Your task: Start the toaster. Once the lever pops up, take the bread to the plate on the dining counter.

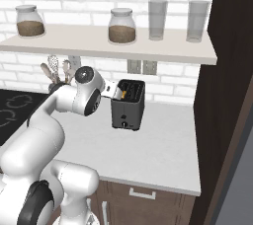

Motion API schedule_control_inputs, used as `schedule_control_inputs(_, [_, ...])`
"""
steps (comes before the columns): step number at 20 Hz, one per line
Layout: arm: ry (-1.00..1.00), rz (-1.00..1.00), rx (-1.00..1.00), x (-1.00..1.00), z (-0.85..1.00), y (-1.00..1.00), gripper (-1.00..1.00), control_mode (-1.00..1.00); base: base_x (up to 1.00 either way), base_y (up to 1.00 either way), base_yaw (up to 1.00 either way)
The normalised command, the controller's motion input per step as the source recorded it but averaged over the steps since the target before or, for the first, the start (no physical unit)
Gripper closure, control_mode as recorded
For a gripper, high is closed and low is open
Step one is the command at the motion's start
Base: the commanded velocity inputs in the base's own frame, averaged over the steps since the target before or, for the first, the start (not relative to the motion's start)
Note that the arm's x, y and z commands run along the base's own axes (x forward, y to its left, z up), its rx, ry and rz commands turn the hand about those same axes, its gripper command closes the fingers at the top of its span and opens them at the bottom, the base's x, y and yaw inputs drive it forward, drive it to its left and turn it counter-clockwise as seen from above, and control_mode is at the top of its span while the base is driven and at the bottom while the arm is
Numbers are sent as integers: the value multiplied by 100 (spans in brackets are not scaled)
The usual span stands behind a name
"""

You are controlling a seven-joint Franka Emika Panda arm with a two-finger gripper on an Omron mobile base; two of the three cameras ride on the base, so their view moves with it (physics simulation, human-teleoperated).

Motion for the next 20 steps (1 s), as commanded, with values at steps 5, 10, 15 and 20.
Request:
schedule_control_inputs(5, [0,0,0,0,0,0,-100,-100,0,0,0])
schedule_control_inputs(10, [0,0,0,0,0,0,-100,-100,0,0,0])
schedule_control_inputs(15, [0,0,0,0,0,0,-100,-100,0,0,0])
schedule_control_inputs(20, [0,0,0,0,0,0,-100,-100,0,0,0])
